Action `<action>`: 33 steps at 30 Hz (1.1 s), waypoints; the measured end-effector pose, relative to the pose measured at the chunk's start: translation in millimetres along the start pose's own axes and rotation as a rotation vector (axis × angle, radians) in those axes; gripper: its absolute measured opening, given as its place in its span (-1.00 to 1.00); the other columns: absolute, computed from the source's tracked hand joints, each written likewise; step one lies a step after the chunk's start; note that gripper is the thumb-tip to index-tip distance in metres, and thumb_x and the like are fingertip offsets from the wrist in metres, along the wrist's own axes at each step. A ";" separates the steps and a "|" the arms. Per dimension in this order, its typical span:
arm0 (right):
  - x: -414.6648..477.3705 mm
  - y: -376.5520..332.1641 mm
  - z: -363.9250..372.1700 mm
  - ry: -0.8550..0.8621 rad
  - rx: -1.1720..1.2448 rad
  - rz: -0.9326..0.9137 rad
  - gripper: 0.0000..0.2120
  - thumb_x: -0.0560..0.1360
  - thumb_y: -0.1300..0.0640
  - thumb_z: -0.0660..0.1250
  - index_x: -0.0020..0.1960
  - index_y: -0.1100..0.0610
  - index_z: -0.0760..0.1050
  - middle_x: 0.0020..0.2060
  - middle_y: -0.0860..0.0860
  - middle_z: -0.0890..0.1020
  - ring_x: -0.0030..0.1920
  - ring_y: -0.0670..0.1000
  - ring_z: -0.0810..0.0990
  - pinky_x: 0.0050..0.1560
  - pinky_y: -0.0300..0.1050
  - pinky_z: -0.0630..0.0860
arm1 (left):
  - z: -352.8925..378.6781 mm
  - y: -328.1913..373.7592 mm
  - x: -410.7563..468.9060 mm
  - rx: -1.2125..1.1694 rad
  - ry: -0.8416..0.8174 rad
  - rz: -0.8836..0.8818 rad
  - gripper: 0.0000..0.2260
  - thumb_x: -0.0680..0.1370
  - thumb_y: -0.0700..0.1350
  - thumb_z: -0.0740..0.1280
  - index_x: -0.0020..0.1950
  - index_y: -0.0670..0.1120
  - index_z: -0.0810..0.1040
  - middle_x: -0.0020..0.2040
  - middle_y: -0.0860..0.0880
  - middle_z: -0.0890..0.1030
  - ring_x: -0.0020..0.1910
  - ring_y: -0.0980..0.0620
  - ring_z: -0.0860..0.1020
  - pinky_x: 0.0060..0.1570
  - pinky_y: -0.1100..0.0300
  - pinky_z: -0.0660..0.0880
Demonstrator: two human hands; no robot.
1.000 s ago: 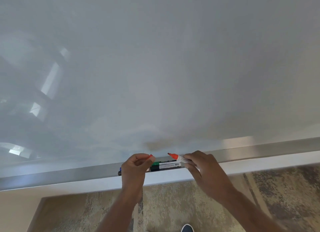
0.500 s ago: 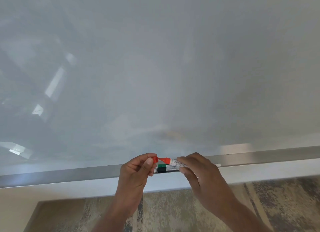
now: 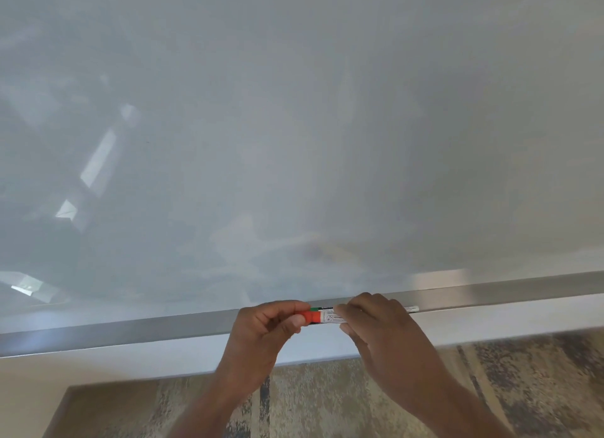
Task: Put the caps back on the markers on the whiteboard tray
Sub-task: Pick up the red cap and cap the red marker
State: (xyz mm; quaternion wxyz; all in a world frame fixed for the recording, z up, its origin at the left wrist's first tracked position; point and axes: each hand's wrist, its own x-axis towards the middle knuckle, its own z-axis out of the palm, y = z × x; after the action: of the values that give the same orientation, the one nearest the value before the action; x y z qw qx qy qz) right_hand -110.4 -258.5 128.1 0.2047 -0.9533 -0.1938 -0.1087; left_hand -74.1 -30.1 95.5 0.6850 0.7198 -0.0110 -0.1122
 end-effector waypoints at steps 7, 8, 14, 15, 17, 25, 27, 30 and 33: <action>0.9 -5.2 3.1 0.014 0.104 0.031 -0.74 0.52 0.23 0.44 0.17 0.02 0.53 -0.03 -0.13 0.54 -0.06 -0.05 0.50 -0.09 -0.17 0.50 | -3.9 -3.3 -0.4 -0.154 0.059 -0.007 -0.83 0.41 -0.08 0.57 -0.05 -0.12 0.82 -0.28 -0.10 0.75 -0.30 0.06 0.61 -0.21 0.31 0.59; 0.7 -6.0 4.3 0.017 0.092 0.041 -0.73 0.50 0.25 0.45 0.16 0.03 0.54 -0.03 -0.12 0.55 -0.06 -0.04 0.50 -0.09 -0.15 0.51 | -1.3 -5.7 -0.8 -0.159 0.066 -0.001 -0.83 0.41 -0.08 0.56 -0.05 -0.12 0.82 -0.29 -0.10 0.75 -0.30 0.06 0.59 -0.20 0.30 0.58; -6.4 0.3 14.1 0.034 0.093 0.085 -0.70 0.44 0.27 0.51 0.11 0.04 0.58 -0.08 -0.09 0.61 -0.11 -0.04 0.53 -0.11 -0.18 0.51 | 10.6 -17.7 -0.9 -0.147 0.057 -0.024 -0.83 0.43 -0.07 0.55 -0.03 -0.09 0.82 -0.18 -0.16 0.79 -0.29 0.06 0.60 -0.19 0.23 0.60; -8.0 3.8 16.1 0.032 0.105 0.088 -0.71 0.45 0.26 0.51 0.11 0.03 0.58 -0.07 -0.09 0.62 -0.10 -0.05 0.54 -0.10 -0.19 0.52 | 10.8 -19.1 1.0 -0.121 0.034 -0.033 -0.85 0.45 -0.07 0.55 -0.03 -0.08 0.82 -0.17 -0.15 0.79 -0.27 0.06 0.61 -0.18 0.22 0.61; -8.9 15.6 19.4 0.019 0.097 0.078 -0.73 0.47 0.23 0.49 0.12 0.00 0.57 -0.06 -0.10 0.63 -0.11 -0.05 0.55 -0.10 -0.15 0.53 | 14.0 -21.5 7.9 -0.045 -0.004 -0.049 -0.93 0.50 -0.12 0.55 -0.04 -0.04 0.81 -0.19 -0.10 0.78 -0.27 0.07 0.61 -0.17 0.21 0.61; 8.8 114.6 25.2 -0.002 -0.092 0.145 -0.74 0.46 0.29 0.48 0.09 0.04 0.63 -0.04 -0.05 0.71 -0.10 0.02 0.66 -0.02 0.01 0.55 | 49.5 -36.1 43.4 0.301 0.045 0.007 -0.77 0.61 -0.09 0.48 0.19 0.20 0.70 -0.03 0.24 0.78 0.04 0.35 0.68 -0.01 0.54 0.52; 10.9 141.9 29.5 -0.001 -0.087 0.195 -0.79 0.50 0.28 0.44 0.08 0.06 0.62 -0.03 -0.03 0.68 -0.10 0.04 0.65 -0.07 0.01 0.57 | 46.8 -41.9 48.0 0.395 0.109 0.021 -0.78 0.62 -0.06 0.47 0.25 0.14 0.70 0.07 0.24 0.76 0.08 0.35 0.67 0.11 0.47 0.53; 9.0 174.0 44.0 -0.033 -0.047 0.249 -0.81 0.51 0.31 0.40 0.06 0.09 0.62 -0.05 -0.01 0.61 -0.13 0.05 0.61 -0.15 0.00 0.57 | 35.7 -54.8 51.1 0.542 0.209 -0.025 -0.80 0.63 -0.06 0.45 0.26 0.07 0.72 0.17 0.14 0.75 0.17 0.19 0.66 0.34 0.05 0.56; 5.5 191.6 64.4 -0.112 -0.075 0.251 -0.78 0.49 0.34 0.37 0.06 0.10 0.62 -0.06 0.01 0.59 -0.12 0.08 0.60 -0.16 0.01 0.56 | 18.8 -73.0 52.1 0.718 0.264 -0.065 -0.80 0.65 -0.05 0.43 0.27 0.12 0.69 0.28 0.12 0.71 0.29 0.06 0.61 0.48 -0.09 0.36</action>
State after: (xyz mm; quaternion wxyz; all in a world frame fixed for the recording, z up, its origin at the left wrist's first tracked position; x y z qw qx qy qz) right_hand -17.9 -390.1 5.4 0.1699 -0.9816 -0.0799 -0.0358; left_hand -36.7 -53.0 15.0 0.3809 0.9221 0.0617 -0.0290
